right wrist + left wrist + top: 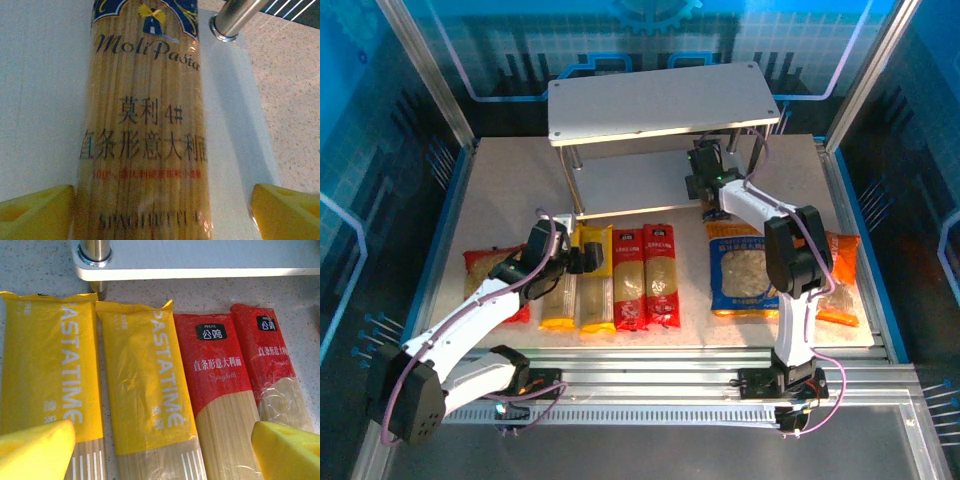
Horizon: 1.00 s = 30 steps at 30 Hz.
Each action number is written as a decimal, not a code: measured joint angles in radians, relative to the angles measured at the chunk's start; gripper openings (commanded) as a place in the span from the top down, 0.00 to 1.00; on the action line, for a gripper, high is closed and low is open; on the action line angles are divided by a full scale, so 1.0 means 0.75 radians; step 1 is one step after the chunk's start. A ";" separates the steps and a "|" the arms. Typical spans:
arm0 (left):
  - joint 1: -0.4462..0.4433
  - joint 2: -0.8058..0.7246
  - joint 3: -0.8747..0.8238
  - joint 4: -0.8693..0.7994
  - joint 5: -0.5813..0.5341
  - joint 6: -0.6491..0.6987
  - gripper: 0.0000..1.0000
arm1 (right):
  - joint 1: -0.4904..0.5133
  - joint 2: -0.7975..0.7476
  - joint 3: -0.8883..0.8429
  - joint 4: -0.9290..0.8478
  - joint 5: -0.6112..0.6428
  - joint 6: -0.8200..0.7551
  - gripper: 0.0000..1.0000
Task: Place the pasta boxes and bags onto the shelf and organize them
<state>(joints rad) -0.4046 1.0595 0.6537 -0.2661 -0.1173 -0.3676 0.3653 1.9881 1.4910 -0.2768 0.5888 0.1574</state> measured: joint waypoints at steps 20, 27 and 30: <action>0.000 -0.001 0.000 0.000 -0.014 0.004 0.09 | 0.033 -0.606 -0.481 -0.327 -0.509 0.216 0.65; 0.000 -0.001 0.000 0.001 -0.023 0.004 0.09 | 0.106 -0.606 -0.535 -0.342 -0.711 0.294 0.65; 0.000 -0.001 0.000 0.001 -0.024 0.004 0.09 | 0.116 -0.586 -0.534 -0.303 -0.763 0.317 0.65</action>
<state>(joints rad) -0.4046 1.0592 0.6537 -0.2653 -0.1352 -0.3649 0.4526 1.5482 1.0908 -0.5037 0.0166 0.3950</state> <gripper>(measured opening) 0.913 0.349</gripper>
